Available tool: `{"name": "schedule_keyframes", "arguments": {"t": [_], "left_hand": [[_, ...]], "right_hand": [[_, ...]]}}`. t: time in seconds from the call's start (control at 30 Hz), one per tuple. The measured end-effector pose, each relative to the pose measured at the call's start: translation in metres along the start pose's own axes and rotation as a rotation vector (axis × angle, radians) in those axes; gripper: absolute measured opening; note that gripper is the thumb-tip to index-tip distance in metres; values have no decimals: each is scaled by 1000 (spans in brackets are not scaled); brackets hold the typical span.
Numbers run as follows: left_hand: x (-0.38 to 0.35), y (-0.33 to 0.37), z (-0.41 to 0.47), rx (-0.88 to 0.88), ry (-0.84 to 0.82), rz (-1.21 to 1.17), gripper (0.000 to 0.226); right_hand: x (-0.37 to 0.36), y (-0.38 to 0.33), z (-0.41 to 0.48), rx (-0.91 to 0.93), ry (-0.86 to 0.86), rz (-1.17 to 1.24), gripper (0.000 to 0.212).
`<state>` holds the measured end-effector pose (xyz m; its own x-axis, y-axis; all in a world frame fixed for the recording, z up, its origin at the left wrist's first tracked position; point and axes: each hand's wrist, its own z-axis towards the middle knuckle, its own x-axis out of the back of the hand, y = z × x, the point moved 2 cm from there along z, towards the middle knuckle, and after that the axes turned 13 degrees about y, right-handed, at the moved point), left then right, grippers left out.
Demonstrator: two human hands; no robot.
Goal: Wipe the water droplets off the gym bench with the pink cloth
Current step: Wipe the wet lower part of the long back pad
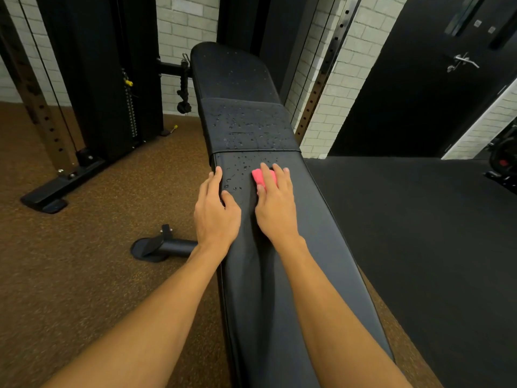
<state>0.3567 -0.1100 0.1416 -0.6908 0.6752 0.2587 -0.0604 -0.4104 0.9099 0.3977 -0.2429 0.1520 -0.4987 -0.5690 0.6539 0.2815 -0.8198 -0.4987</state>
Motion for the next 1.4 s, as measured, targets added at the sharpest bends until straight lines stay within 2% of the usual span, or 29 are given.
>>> {"name": "schedule_keyframes", "arguments": {"t": [0.13,0.23,0.37,0.47,0.53,0.7,0.8,0.87,0.97,1.03,1.23,1.4], "left_hand": [[13,-6,6,2,-111,-33,56],[24,-10,6,29,-144,-49,56],[30,-12,6,96,-182,-87,56],[30,-14,4,73,-180,-84,56],[29,-15,-1,52,-159,-66,56],[25,-19,-7,44,-141,-75,54],[25,-22,-5,39,-148,-78,53],[25,-24,-3,45,-163,-80,54],[26,-24,-2,81,-184,-78,54],[26,-26,0,103,-194,-74,53],[22,-39,2,122,-192,-78,50],[25,-44,-1,160,-196,-115,52]], "right_hand": [[-4,-18,-8,152,-71,42,51],[13,-7,-33,247,-109,65,50],[24,13,-34,94,-40,28,48],[11,2,-10,-40,1,-3,50],[0,-10,2,-41,-13,6,50],[2,-18,-15,216,-111,64,50],[21,1,-39,287,-141,73,49],[29,16,-45,240,-119,63,49],[26,17,-40,66,-42,39,49],[20,4,-44,44,-22,36,48],[44,10,-92,308,-152,72,50],[39,18,-80,62,-48,38,48]]}}
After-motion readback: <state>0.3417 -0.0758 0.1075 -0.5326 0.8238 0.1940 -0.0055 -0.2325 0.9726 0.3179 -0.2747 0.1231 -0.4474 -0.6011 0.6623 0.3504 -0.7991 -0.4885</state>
